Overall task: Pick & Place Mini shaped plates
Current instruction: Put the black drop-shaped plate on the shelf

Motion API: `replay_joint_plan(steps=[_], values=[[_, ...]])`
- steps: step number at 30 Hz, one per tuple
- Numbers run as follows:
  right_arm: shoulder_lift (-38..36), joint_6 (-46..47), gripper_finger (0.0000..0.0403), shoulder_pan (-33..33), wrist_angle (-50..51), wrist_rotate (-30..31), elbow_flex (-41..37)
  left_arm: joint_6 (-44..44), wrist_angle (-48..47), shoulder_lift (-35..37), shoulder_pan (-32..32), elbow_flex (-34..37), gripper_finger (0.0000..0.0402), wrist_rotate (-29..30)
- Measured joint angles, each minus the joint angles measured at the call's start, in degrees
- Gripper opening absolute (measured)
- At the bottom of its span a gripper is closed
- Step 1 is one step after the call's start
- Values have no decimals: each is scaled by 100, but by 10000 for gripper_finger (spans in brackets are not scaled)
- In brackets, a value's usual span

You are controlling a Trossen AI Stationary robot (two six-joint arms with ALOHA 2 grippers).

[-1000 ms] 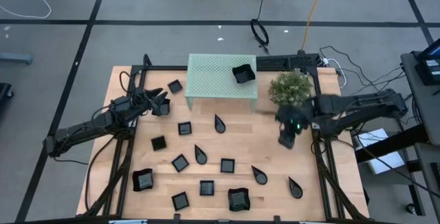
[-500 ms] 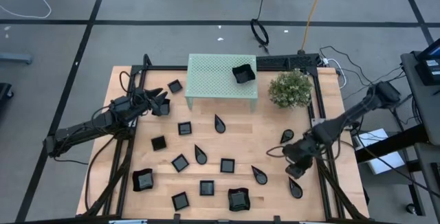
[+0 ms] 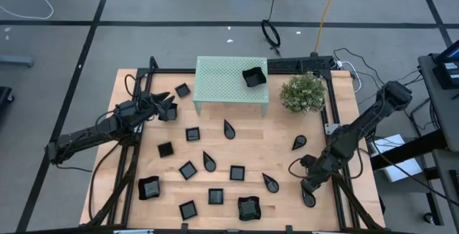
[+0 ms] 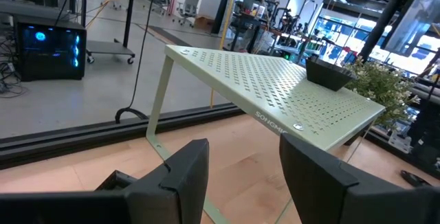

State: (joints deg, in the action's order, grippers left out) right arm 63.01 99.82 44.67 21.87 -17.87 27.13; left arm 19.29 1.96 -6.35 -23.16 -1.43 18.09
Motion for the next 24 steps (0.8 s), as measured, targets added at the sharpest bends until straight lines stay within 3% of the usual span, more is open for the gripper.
replay_joint_plan(steps=[8, 24], values=[[354, -121, 139, 89, -801, -15, -133, 1, 0, 0, 0, 0, 182, 0], [663, -855, 139, 120, -1152, -19, -133, 2, 0, -2, 0, 0, 182, 0]])
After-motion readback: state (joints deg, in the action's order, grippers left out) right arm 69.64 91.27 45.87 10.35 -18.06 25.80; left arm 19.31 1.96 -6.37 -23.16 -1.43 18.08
